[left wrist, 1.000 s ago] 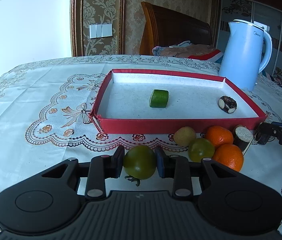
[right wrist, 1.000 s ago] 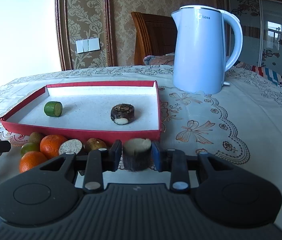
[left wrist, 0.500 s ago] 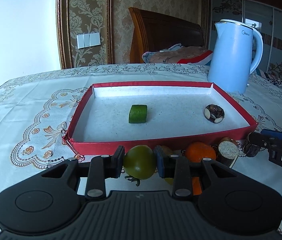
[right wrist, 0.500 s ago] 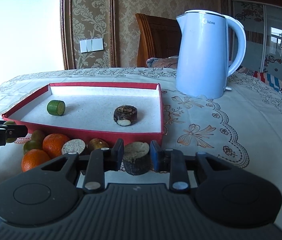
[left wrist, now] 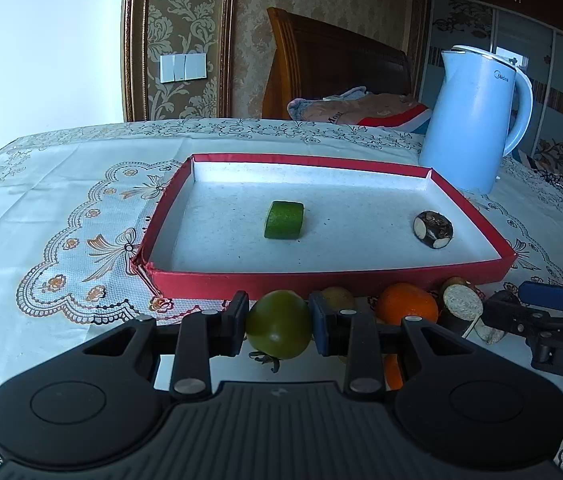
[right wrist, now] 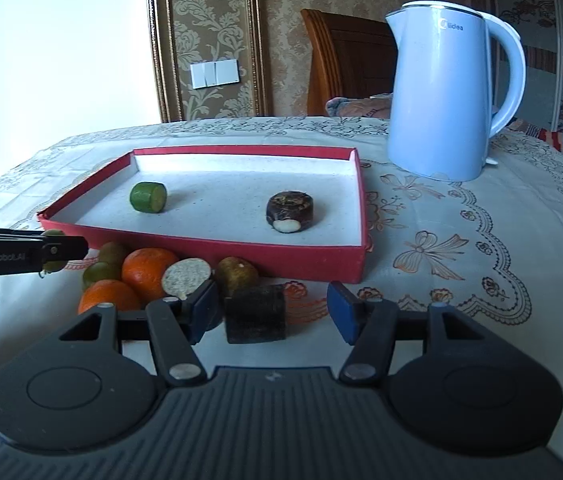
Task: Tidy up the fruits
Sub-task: 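Carry the tomato into the tray and open the left tool while the right tool releases its slice there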
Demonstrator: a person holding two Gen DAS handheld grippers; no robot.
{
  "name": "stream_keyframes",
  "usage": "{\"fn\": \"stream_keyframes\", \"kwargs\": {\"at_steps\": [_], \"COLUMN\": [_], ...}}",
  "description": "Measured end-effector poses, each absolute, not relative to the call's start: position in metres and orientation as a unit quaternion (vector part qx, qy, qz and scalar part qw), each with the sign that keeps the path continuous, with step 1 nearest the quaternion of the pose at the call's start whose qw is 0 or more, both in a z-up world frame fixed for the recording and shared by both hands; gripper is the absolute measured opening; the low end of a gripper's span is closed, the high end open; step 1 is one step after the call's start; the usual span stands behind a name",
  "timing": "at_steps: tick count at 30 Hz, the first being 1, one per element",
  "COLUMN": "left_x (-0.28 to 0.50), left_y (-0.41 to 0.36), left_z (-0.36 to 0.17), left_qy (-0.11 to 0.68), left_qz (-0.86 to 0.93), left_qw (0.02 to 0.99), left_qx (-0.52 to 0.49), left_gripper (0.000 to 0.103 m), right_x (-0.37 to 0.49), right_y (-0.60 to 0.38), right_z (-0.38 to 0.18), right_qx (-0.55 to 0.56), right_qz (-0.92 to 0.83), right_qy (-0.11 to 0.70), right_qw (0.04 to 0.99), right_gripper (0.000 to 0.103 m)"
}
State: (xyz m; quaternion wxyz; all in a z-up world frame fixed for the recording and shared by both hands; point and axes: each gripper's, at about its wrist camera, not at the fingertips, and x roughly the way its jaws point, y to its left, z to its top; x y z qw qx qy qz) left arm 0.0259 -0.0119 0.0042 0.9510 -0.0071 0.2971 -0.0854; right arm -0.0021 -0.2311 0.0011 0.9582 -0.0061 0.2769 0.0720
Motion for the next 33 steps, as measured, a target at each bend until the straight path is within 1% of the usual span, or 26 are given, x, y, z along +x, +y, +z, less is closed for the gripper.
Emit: {"fn": "stream_keyframes", "kwargs": {"at_steps": [2,3,5,6,8,11,12,13,14,15,17,18,19,20,22,28,33], "left_x": [0.027,0.027,0.025,0.025,0.025,0.025,0.025,0.025,0.025,0.025,0.024,0.024,0.024,0.024,0.024,0.022,0.021], "left_y": [-0.011,-0.011,-0.011,-0.011,-0.010,-0.011,-0.012,-0.012,-0.013,-0.013,-0.013,-0.013,-0.013,-0.013,-0.013,-0.018,-0.022], "left_z": [0.004,0.004,0.004,0.004,0.004,0.003,0.003,0.002,0.002,0.002,0.002,0.002,0.002,0.002,0.002,0.001,0.001], "left_qy": [0.300,0.300,0.298,0.297,0.298,0.300,0.300,0.300,0.300,0.298,0.296,0.296,0.296,0.297,0.295,0.292,0.288], "left_qz": [-0.086,-0.086,-0.085,-0.085,-0.085,-0.087,-0.088,-0.088,-0.088,-0.087,-0.087,-0.087,-0.088,-0.088,-0.088,-0.092,-0.089], "left_qw": [0.950,0.950,0.951,0.951,0.951,0.950,0.950,0.950,0.950,0.951,0.951,0.951,0.951,0.951,0.951,0.952,0.953], "left_qx": [-0.009,-0.009,-0.009,-0.009,-0.010,-0.007,-0.006,-0.004,-0.003,-0.002,-0.001,-0.001,-0.001,0.000,0.001,0.015,0.027], "left_gripper": [0.032,0.032,0.032,0.032,0.032,0.032,0.032,0.032,0.032,0.032,0.032,0.032,0.032,0.032,0.032,0.032,0.032], "right_x": [-0.001,0.001,0.002,0.003,0.002,-0.001,-0.004,-0.007,-0.010,-0.013,-0.018,-0.019,-0.019,-0.017,-0.015,-0.019,-0.024], "right_y": [-0.231,-0.230,-0.229,-0.228,-0.229,-0.229,-0.228,-0.230,-0.232,-0.233,-0.235,-0.235,-0.234,-0.233,-0.233,-0.232,-0.230], "right_z": [0.000,-0.001,-0.004,-0.005,-0.006,-0.009,-0.009,-0.008,-0.007,-0.005,-0.005,-0.005,-0.006,-0.007,-0.008,-0.007,0.002], "right_qx": [-0.006,-0.008,-0.008,-0.009,-0.006,-0.018,-0.020,-0.016,-0.012,-0.008,-0.013,-0.020,-0.024,-0.026,-0.026,-0.030,-0.030], "right_qz": [0.069,0.071,0.075,0.077,0.077,0.090,0.091,0.090,0.091,0.089,0.083,0.083,0.086,0.089,0.090,0.085,0.068], "right_qy": [0.278,0.284,0.290,0.296,0.299,0.315,0.312,0.307,0.301,0.294,0.289,0.291,0.295,0.299,0.307,0.297,0.266], "right_qw": [0.958,0.956,0.954,0.952,0.951,0.945,0.946,0.947,0.949,0.952,0.954,0.953,0.951,0.950,0.947,0.951,0.961], "right_gripper": [0.058,0.056,0.043,0.034,0.031,0.031,0.037,0.057,0.067,0.081,0.081,0.075,0.066,0.061,0.031,0.029,0.029]}}
